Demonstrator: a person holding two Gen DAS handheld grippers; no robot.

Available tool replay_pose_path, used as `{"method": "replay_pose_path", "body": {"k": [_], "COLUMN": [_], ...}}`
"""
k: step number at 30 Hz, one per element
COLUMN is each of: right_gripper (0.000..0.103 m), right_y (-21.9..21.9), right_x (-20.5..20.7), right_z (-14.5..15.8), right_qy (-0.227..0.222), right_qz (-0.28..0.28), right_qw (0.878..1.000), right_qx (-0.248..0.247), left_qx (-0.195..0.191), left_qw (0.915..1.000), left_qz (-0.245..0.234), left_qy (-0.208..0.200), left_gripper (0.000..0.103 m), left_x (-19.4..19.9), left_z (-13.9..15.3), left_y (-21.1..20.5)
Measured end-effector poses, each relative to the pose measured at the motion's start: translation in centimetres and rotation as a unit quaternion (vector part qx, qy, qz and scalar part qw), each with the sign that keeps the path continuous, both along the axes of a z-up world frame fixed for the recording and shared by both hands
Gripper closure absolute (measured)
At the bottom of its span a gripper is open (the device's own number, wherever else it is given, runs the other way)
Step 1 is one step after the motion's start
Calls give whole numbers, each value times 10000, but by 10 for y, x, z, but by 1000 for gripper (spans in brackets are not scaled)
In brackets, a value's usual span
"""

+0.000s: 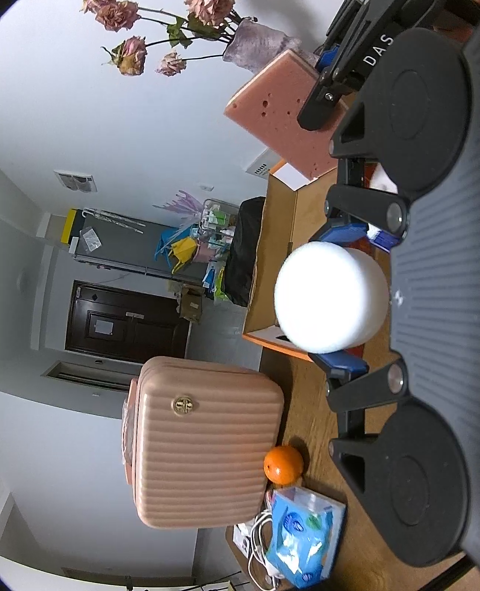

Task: Organize soft objects
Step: 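Carry the pink sponge with the right tool while the left carries the white sponge to the box, then lower the pink sponge into the box and open the right tool while the left releases the white sponge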

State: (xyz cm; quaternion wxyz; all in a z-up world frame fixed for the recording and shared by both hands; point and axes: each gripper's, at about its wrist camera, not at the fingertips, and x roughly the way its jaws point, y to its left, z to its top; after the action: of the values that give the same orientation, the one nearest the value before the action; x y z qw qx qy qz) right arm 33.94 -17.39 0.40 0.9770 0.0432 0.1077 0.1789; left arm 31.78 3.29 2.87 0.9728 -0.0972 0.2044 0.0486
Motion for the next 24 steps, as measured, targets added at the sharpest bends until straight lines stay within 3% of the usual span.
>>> {"method": "replay_pose_path", "body": {"k": [24], "right_gripper": [73], "right_y": [14], "right_x": [109], "right_z": [-4], "right_qy": [328], "right_qz": [-305], "right_qw": [9987], "right_qx": [-240], "left_qx": [184], "left_qw": [9998], "left_qz": [107], "left_qy": [19], "left_gripper": [45], "left_x": [115], "left_z": [-3], "left_y": [-9]}}
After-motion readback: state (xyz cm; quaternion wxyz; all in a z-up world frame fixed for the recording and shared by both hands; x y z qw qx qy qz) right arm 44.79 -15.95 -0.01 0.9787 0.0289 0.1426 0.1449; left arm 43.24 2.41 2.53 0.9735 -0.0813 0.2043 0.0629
